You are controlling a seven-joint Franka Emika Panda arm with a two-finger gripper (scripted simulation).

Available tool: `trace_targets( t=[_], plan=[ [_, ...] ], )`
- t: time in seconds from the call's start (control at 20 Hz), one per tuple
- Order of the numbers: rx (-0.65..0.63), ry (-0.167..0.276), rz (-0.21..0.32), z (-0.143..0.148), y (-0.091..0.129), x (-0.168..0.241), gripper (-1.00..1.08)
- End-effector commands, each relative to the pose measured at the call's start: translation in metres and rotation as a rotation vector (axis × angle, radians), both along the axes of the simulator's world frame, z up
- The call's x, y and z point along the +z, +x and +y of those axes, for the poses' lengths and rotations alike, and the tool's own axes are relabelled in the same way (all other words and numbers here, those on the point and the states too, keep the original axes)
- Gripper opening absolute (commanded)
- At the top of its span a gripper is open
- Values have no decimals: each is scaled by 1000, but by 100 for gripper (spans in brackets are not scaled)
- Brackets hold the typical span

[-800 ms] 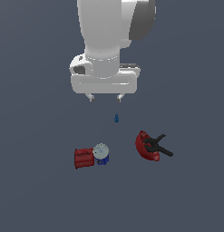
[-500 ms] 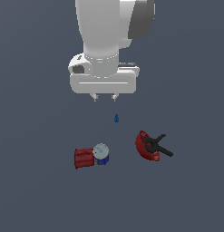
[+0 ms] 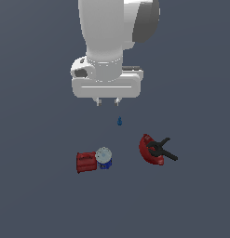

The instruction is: Pick up a designated object from a clutter of objects.

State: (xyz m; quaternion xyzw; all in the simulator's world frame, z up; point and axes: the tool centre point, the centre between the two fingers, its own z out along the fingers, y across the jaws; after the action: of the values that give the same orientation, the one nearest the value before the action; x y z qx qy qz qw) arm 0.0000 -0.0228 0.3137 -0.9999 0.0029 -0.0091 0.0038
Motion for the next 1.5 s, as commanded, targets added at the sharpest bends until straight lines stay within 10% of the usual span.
trace_targets(
  t=[0.0, 1.45],
  plan=[
    [25, -12, 3, 4, 5, -5, 28],
    [764, -261, 37, 165, 101, -175, 28]
  ],
)
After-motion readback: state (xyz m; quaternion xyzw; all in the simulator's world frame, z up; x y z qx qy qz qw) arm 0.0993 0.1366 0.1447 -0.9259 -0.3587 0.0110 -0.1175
